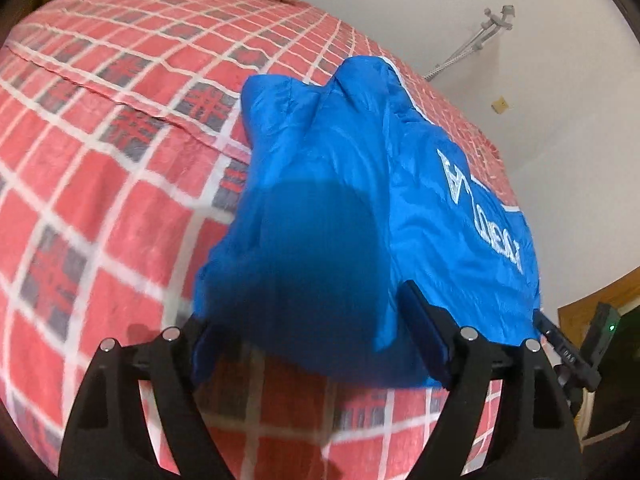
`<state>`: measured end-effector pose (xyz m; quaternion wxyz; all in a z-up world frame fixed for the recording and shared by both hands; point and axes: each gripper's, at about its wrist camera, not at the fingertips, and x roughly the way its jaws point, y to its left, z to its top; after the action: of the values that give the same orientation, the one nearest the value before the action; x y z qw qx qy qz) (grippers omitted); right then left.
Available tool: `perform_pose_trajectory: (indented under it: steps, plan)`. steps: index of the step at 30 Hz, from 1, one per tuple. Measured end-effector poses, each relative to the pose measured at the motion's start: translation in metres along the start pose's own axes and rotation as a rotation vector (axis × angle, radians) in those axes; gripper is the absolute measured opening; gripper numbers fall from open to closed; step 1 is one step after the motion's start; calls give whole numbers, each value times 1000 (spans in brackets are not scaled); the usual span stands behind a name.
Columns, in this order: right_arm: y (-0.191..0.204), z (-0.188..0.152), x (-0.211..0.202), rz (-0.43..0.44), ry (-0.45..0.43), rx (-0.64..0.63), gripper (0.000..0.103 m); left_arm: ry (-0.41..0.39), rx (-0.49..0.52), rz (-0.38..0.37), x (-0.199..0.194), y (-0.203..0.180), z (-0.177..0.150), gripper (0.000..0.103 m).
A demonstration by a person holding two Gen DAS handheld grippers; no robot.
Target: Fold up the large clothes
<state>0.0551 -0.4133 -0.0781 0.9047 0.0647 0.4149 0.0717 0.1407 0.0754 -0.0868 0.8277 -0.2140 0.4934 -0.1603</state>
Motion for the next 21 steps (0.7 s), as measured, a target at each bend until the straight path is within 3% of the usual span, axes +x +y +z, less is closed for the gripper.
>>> perform_pose_trajectory:
  steps: [9,13,21]
  plan:
    - [3,4,7,-16,12,8,52,17,84,-13,28,-12,32,81]
    - [2,3,9,-8,16,17,52,16,91,-38,31,-9,38,68]
    - [1,3,17,-6,15,36,52,-34,135,-26,31,-7,27,64]
